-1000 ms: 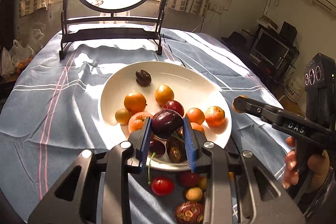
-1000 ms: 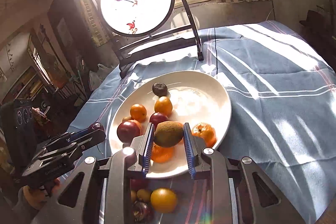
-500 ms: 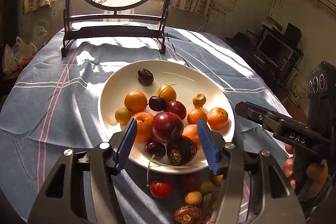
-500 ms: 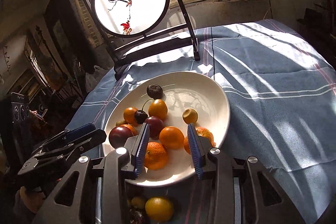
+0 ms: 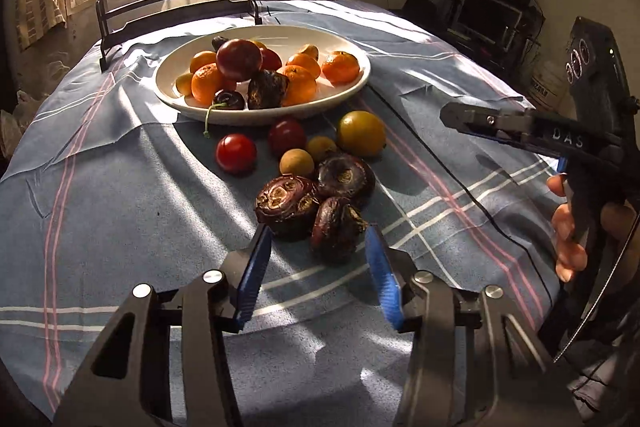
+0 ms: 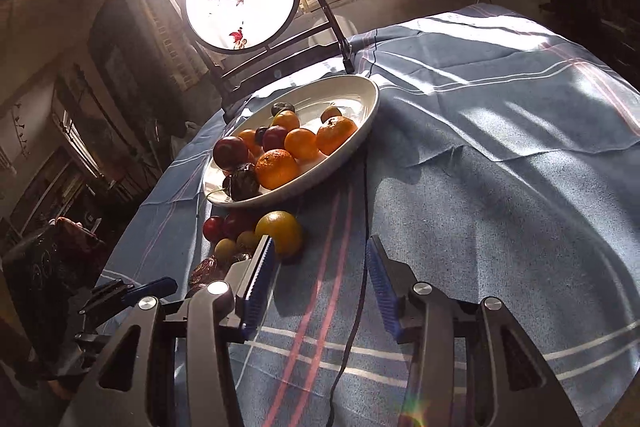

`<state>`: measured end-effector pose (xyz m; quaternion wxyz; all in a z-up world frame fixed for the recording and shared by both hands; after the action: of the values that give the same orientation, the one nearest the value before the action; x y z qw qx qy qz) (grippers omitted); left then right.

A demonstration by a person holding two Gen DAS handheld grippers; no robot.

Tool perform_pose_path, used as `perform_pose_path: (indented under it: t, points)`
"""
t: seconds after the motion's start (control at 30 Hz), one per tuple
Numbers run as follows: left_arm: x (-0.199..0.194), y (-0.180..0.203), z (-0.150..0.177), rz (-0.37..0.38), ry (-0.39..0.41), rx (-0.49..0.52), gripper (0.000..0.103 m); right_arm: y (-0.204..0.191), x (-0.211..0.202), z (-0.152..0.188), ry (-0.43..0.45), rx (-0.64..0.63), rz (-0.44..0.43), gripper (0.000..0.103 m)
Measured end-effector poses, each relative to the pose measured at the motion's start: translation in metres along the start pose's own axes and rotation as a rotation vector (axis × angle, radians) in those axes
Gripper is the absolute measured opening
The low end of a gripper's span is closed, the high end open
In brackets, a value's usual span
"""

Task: Organize fruits
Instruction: 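Grasp a brown mangosteen with the left tool while the right tool grasps a large orange, then place the mangosteen and large orange on the plate and open both tools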

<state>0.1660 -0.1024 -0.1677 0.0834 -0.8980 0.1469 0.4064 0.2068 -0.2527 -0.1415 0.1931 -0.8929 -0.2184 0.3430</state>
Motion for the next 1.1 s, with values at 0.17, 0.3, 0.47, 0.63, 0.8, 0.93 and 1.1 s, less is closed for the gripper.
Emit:
perform_pose_path:
  t: [0.17,0.3,0.47,0.63,0.8,0.93,1.1]
  points:
    - [0.017,0.005,0.004,-0.038,-0.032,-0.006,0.040,-0.008,0.000,0.002,0.004,-0.072,0.031,0.048]
    - [0.017,0.004,0.002,-0.033,-0.027,-0.028,0.027,-0.014,0.004,0.006,-0.013,-0.124,0.047,0.048]
    - [-0.002,-0.001,0.001,0.005,0.036,-0.075,0.027,-0.016,0.010,0.010,-0.052,-0.140,0.055,0.048]
    - [-0.028,-0.013,0.001,0.018,0.093,-0.105,0.027,-0.022,0.030,0.007,-0.118,-0.115,0.059,0.048]
    - [-0.031,-0.029,0.005,0.022,0.084,-0.161,0.027,-0.029,0.072,0.001,-0.208,-0.088,0.060,0.048]
    - [-0.036,-0.037,0.006,0.015,0.096,-0.166,0.027,-0.029,0.083,-0.003,-0.205,-0.026,0.007,0.037]
    - [-0.037,-0.048,0.003,0.025,0.103,-0.183,0.027,-0.035,0.056,-0.014,-0.112,-0.046,0.002,0.037]
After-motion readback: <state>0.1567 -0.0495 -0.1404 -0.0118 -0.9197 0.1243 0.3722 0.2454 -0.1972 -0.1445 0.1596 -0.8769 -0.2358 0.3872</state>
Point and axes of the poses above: each gripper's, at about its wrist camera, not at the fingertips, and x roughly the way its jaws point, y to its right, z to its underside, the point moved 10 cm from there along x, roughly the way its jaws point, and after that the axes turned 9 degrees about -z, right-handed, at the moved point
